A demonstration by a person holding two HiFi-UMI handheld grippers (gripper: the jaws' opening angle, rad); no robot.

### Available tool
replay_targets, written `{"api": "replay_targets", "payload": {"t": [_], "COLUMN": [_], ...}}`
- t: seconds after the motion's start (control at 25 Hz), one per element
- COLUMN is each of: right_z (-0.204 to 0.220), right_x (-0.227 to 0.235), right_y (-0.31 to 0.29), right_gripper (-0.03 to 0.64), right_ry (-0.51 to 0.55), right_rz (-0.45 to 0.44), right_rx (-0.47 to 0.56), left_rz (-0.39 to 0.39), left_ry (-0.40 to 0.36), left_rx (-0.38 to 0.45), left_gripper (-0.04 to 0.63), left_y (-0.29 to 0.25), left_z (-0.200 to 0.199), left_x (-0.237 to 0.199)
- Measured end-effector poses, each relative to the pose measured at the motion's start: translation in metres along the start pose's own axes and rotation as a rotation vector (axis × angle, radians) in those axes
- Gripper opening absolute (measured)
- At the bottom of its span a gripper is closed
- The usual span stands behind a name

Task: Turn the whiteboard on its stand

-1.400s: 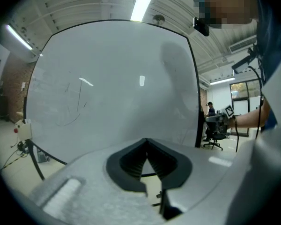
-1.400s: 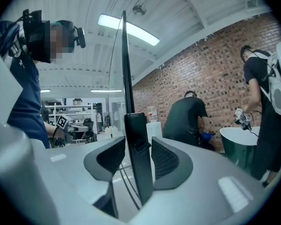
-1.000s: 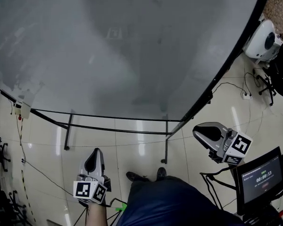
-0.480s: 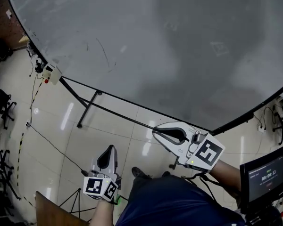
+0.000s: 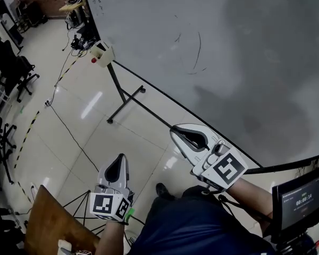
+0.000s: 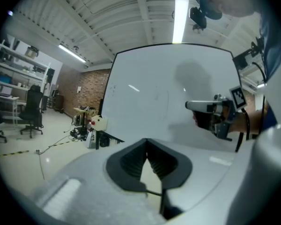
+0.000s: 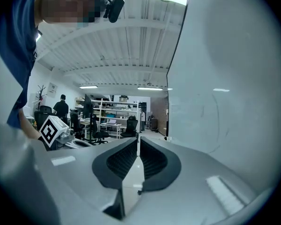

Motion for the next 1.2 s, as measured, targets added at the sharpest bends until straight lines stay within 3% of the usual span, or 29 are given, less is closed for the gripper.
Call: {"api": "replay_targets", "payload": {"t": [0.24,0.44,0.8,1.04,1.2], "right_z": [-0.003,0.006,0.038,0.030,0.021], "right_x": [-0.007,0.018,0.036,0.024,0.015], "right_y": [-0.044,-0.055,-0.043,-0.075,-0.088], "right_gripper": [0.017,0.017,0.017,0.017,0.017], "right_ry": [0.006,-0.016,-0.068,-0.056,-0.048], "right_rz": [-0.093,-0.055,-0.036,-0.041,-0.014], "right_rx": [0.009,0.064,-0.004,-0.013,-0.014], "left_rz": [-0.093,-0.117,-0.071,-0.069,-0.028], "left_ry": [0.002,-0.019,0.014,-0.015,-0.042], "left_rx": [0.026,0.027,0.005,0.021,0.028], "left_gripper": [0.005,0.005,0.005,0.006,0.006], "left_y": [0.004,-0.016,-0.043,-0.048,-0.052], "left_z": [-0.022,-0.022,-0.031,-0.043,-0.048], "left_x": [-0.024,-0.018,-0.001,-0.032,-0.039]}}
Point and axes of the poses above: the fingertips, and each gripper's own axes: y backward along the fingers, x to its right, z out of its underside, the point moved 2 cm from there along y, backward along the fingers, and after that the axes turned 8 degrees about -x, right-handed, at the moved point
